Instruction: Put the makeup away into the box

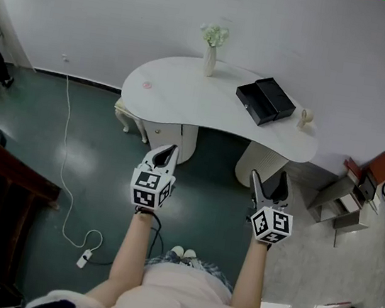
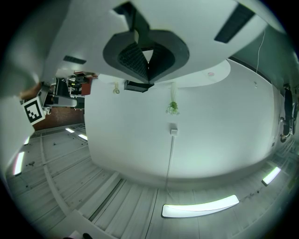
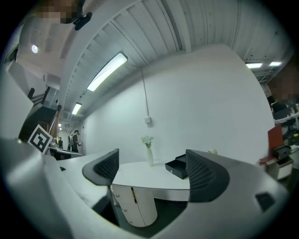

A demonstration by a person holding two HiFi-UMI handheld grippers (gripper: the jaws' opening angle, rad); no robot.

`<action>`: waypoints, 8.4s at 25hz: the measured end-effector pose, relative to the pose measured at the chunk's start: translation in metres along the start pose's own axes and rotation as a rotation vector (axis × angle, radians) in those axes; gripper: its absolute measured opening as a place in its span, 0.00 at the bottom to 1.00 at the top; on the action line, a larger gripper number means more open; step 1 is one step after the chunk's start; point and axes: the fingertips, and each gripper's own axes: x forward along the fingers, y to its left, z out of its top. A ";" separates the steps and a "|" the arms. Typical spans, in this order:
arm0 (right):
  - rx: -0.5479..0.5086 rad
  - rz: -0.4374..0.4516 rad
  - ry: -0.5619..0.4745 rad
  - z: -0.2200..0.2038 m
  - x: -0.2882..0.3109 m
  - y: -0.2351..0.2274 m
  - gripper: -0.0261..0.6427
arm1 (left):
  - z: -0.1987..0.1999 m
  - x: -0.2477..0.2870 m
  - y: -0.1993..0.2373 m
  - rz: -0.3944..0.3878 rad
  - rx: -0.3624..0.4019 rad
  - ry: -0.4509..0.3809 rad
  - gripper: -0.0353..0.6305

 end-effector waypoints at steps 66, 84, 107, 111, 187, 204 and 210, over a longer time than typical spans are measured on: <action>0.027 0.236 0.106 -0.029 0.455 -0.029 0.78 | 0.059 0.306 0.215 0.220 -0.065 0.006 0.09; 0.028 0.752 0.267 -0.109 0.525 0.204 0.78 | 0.000 0.171 0.333 0.639 -0.180 0.051 0.09; -0.271 1.057 0.636 -0.267 0.597 0.395 0.78 | -0.096 0.210 0.460 0.766 -0.390 0.219 0.09; -0.335 1.045 0.718 -0.300 0.594 0.396 0.74 | -0.109 0.217 0.463 0.769 -0.434 0.248 0.09; -0.054 -0.132 0.738 -0.196 0.446 -0.173 0.40 | -0.069 0.534 -0.001 -0.303 -0.051 0.435 0.09; -0.032 -0.111 1.016 -0.249 0.445 -0.184 0.41 | -0.083 0.544 0.004 -0.301 -0.061 0.469 0.09; 0.000 -0.108 1.043 -0.256 0.444 -0.185 0.41 | -0.084 0.547 0.010 -0.288 -0.066 0.473 0.09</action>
